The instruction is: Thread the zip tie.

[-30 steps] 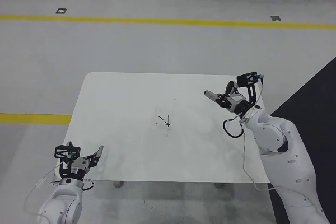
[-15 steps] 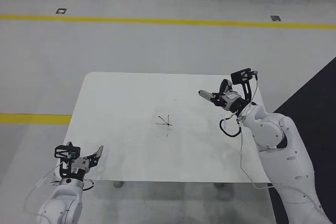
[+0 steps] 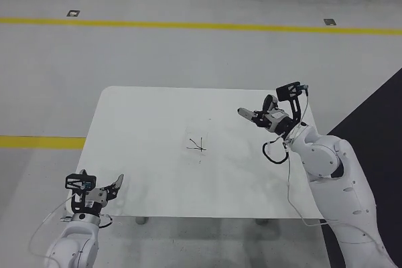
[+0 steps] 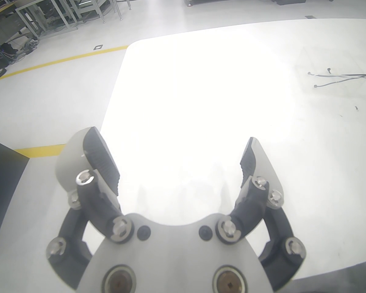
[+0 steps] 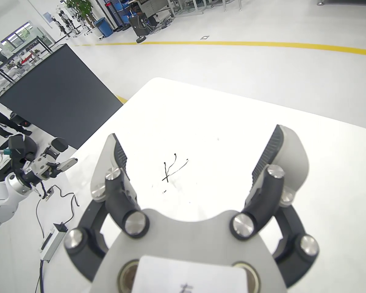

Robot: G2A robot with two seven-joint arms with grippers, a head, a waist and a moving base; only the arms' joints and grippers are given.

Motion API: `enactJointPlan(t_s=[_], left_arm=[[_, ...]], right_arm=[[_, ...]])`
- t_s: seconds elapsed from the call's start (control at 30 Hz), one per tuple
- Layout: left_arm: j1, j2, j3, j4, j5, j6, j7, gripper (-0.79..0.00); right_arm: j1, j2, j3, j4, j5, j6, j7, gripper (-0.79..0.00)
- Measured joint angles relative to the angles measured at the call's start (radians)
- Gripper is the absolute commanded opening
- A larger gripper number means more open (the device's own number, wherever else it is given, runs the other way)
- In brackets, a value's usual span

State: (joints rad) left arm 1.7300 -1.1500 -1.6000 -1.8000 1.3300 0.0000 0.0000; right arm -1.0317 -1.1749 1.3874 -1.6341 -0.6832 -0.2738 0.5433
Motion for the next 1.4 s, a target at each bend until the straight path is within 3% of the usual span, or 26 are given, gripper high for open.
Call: enactJointPlan(t_s=[0.17, 0.23, 0.33, 0.47, 0.67, 0.8, 0.93, 1.3, 1.4], left_arm=[[0.0, 0.0, 0.0, 0.0, 0.0, 0.0, 0.0, 0.0], [0.0, 0.0, 0.0, 0.0, 0.0, 0.0, 0.0, 0.0], [0.0, 0.0, 0.0, 0.0, 0.0, 0.0, 0.0, 0.0], [0.0, 0.0, 0.0, 0.0, 0.0, 0.0, 0.0, 0.0], [0.0, 0.0, 0.0, 0.0, 0.0, 0.0, 0.0, 0.0], [0.0, 0.0, 0.0, 0.0, 0.0, 0.0, 0.0, 0.0], [0.0, 0.0, 0.0, 0.0, 0.0, 0.0, 0.0, 0.0], [0.0, 0.0, 0.0, 0.0, 0.0, 0.0, 0.0, 0.0], [0.0, 0.0, 0.0, 0.0, 0.0, 0.0, 0.0, 0.0]], right_arm=[[-0.021, 0.0, -0.001, -0.031, 0.033, -0.019, 0.0, 0.0], [-0.007, 0.001, -0.016, -0.052, 0.078, -0.041, 0.057, 0.0], [0.101, -0.003, -0.077, -0.009, 0.094, -0.033, 0.206, 0.0], [0.321, -0.033, -0.233, 0.181, 0.16, -0.027, 0.388, 0.0], [0.599, -0.119, -0.474, 0.571, 0.321, -0.065, 0.489, 0.0], [0.703, -0.184, -0.605, 0.76, 0.356, -0.05, 0.498, 0.0], [0.756, -0.239, -0.666, 0.879, 0.438, -0.051, 0.477, 0.0], [0.758, -0.241, -0.666, 0.883, 0.443, -0.056, 0.477, 0.0], [0.753, -0.242, -0.661, 0.868, 0.477, -0.113, 0.488, 0.0]])
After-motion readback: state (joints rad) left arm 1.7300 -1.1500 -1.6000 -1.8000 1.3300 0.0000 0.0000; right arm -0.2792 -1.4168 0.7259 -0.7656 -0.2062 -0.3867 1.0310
